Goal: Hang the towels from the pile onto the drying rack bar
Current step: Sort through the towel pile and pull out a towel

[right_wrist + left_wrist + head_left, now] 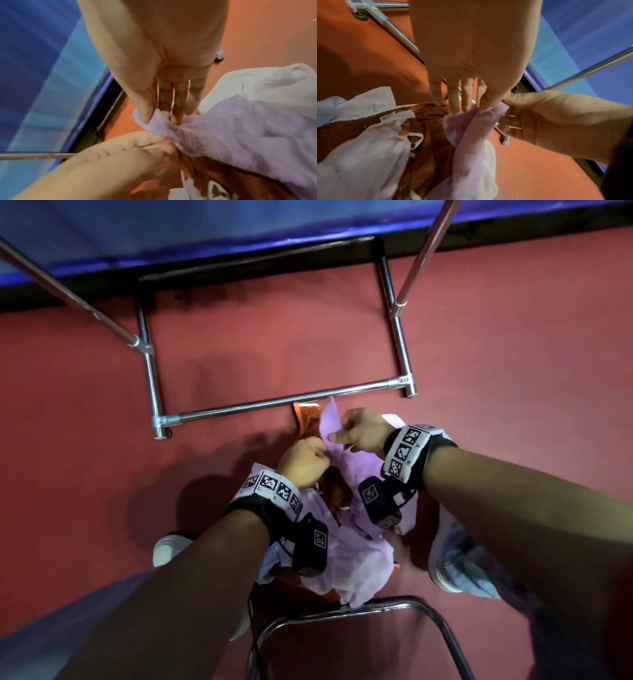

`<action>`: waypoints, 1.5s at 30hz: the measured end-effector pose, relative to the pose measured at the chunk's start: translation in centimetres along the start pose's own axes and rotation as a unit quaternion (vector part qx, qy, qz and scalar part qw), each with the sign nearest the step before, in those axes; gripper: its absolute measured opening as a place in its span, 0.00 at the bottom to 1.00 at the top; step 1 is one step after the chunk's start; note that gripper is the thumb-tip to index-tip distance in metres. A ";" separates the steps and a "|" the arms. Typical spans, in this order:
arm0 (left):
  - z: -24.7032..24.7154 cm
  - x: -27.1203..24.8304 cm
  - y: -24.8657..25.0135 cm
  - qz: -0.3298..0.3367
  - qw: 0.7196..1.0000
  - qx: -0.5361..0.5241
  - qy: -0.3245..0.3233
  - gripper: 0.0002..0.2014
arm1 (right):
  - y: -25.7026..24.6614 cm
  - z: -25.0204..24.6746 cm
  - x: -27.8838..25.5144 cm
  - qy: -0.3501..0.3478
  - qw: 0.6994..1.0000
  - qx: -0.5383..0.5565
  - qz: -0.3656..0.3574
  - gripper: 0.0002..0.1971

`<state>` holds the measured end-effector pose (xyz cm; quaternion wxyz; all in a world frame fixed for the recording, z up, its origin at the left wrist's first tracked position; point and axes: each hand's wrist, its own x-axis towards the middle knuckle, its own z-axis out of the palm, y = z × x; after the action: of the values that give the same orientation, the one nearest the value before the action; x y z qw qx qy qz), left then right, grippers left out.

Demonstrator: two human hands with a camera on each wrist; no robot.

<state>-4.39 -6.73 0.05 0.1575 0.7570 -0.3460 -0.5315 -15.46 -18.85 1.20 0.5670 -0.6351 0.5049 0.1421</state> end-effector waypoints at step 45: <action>-20.3 -40.2 24.2 0.365 0.814 -0.007 0.453 0.08 | -20.7 -12.0 -41.1 0.206 0.871 -0.243 -0.374 0.10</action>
<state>-2.31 1.20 50.57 0.4838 0.7293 -0.4826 -0.0350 -21.98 -12.63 47.88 0.2886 -0.9093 0.2841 -0.0961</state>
